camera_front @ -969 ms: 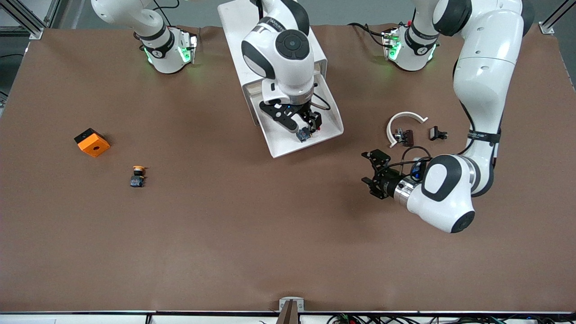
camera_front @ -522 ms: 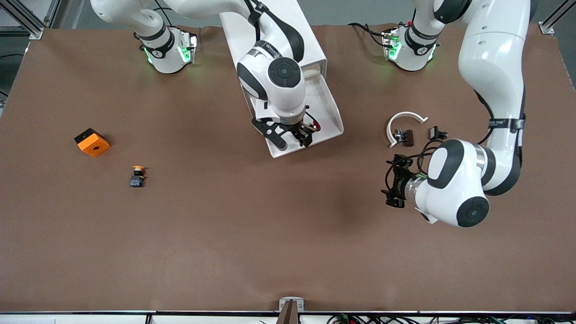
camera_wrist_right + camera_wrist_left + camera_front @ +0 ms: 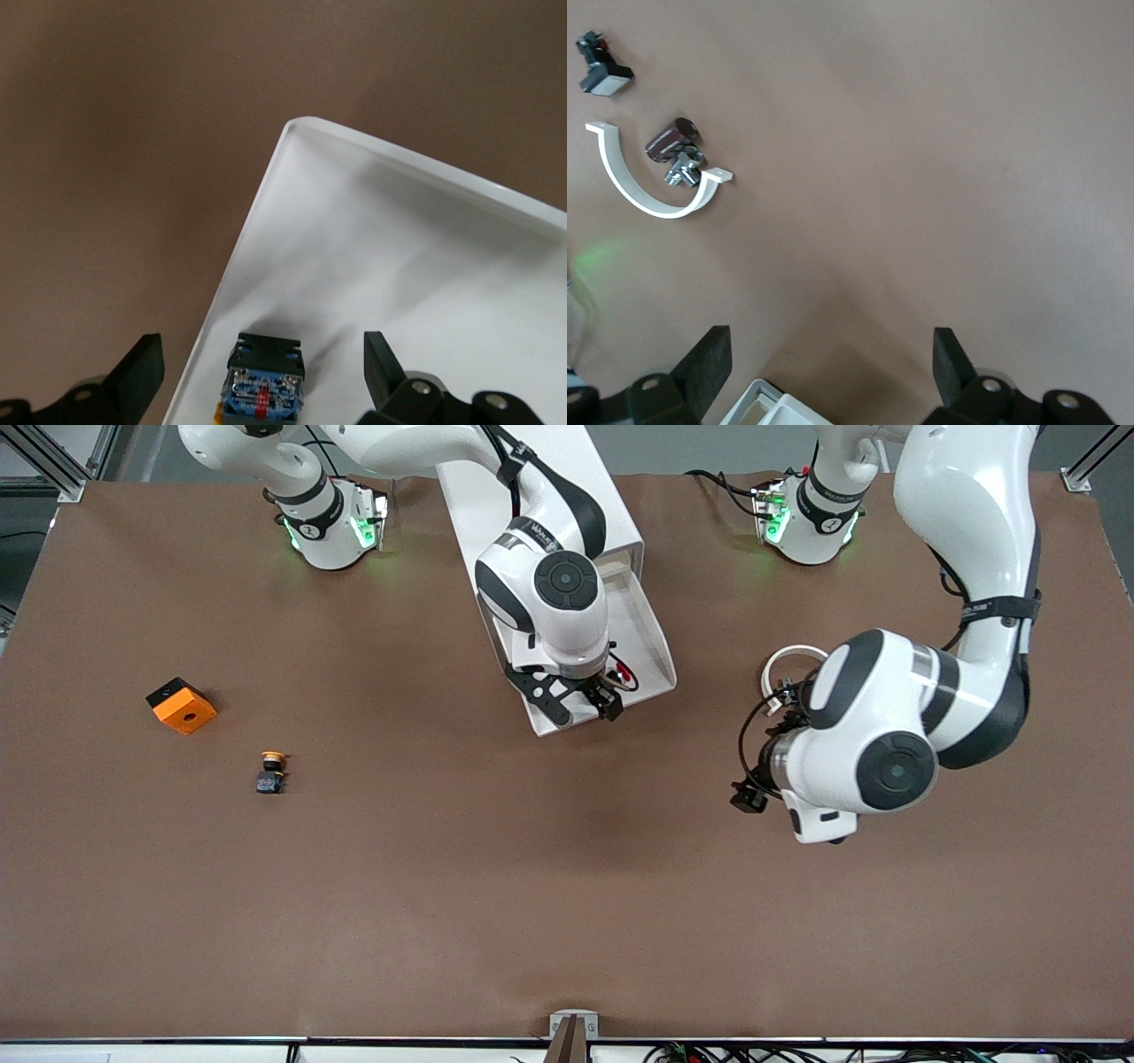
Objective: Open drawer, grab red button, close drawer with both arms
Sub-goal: 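Lift the red button while the left gripper moves to the drawer front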
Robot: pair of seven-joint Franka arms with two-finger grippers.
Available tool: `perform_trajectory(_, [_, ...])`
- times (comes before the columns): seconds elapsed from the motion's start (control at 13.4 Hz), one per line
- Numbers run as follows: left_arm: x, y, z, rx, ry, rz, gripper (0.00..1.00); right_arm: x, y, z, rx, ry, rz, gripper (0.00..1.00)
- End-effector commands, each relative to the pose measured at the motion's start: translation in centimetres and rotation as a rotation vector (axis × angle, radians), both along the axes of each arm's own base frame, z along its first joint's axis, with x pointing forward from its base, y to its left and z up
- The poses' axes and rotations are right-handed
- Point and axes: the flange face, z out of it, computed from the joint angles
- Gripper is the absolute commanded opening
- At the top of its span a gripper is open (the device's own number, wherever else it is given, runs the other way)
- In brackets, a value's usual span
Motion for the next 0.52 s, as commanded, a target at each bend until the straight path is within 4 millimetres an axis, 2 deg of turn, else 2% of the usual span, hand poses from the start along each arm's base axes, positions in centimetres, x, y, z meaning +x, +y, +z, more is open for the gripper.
perform_trajectory(0.0, [-2.4,-1.7,-0.6,-0.005,-0.072,-0.065,1.00,0.1,1.0,-0.7,0.012,0.004,-0.008,1.00])
perform_trajectory(0.07, [-3.1,-2.0,-1.5,-0.004,-0.099,-0.078,1.00,0.1,1.0,-0.8,0.014,0.004,-0.006,1.00])
perform_trajectory(0.22, [-5.2,-4.4,-3.8,0.040,-0.131,-0.181,1.00,0.0,1.2,-0.9,0.017,0.007,-0.005,1.00])
perform_trajectory(0.3, [-5.9,-4.9,-4.5,0.056,-0.126,-0.218,1.00,-0.1,1.4,-0.7,0.024,0.009,-0.006,1.00])
perform_trajectory(0.45, [-7.3,-4.9,-4.5,0.046,-0.108,-0.296,1.00,-0.3,1.7,-0.6,0.035,0.009,-0.001,1.00])
